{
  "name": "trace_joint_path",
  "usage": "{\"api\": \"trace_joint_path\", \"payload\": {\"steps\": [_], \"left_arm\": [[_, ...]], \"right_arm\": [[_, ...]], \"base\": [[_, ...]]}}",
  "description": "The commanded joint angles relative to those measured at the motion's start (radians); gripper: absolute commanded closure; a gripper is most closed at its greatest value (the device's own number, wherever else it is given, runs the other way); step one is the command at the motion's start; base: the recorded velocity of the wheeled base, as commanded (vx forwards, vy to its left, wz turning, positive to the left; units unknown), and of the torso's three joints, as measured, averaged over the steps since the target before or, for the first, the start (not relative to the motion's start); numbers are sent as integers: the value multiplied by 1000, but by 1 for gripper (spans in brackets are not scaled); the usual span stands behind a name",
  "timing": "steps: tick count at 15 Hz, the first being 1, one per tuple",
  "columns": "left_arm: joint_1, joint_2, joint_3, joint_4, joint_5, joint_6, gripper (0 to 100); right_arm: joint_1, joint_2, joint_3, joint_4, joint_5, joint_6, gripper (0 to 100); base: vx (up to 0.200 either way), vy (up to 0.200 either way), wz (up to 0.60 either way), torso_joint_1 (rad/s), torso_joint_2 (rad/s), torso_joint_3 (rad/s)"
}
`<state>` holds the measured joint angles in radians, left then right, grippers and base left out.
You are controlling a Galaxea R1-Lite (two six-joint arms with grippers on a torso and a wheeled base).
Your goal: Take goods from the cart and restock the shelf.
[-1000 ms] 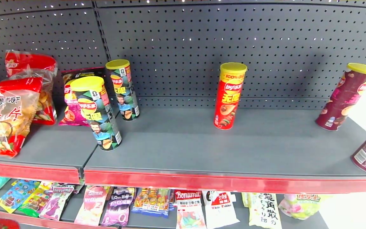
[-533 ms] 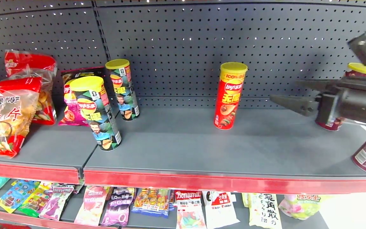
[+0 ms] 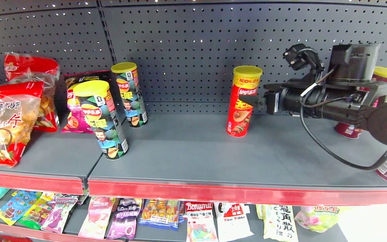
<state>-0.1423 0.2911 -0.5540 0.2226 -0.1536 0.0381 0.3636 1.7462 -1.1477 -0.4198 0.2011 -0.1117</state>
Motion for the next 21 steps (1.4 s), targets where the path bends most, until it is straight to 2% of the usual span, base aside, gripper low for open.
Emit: {"api": "trace_joint_path", "payload": {"steps": [1,12,13,18,19,20,21], "left_arm": [[0,5,0,0,0,0,100],[0,17,6,0,-1,0,100],[-2,17,6,0,-1,0,100],[0,16,6,0,0,0,100],[0,16,6,0,0,-1,100],[-2,16,6,0,0,-1,100],[0,16,6,0,0,-1,100]], "right_arm": [[-5,56,-29,-1,-12,0,0],[-14,136,-133,-1,-19,32,0],[-14,141,-138,-1,-19,32,100],[12,121,-135,3,-37,32,100],[26,99,-133,10,-69,32,100],[72,53,-115,16,-196,33,100],[97,16,-95,16,-264,33,100]], "base": [[0,0,0,0,0,0],[0,0,0,0,0,0],[0,0,0,0,0,0],[0,0,0,0,0,0],[0,0,0,0,0,0],[0,0,0,0,0,0],[0,0,0,0,0,0]]}}
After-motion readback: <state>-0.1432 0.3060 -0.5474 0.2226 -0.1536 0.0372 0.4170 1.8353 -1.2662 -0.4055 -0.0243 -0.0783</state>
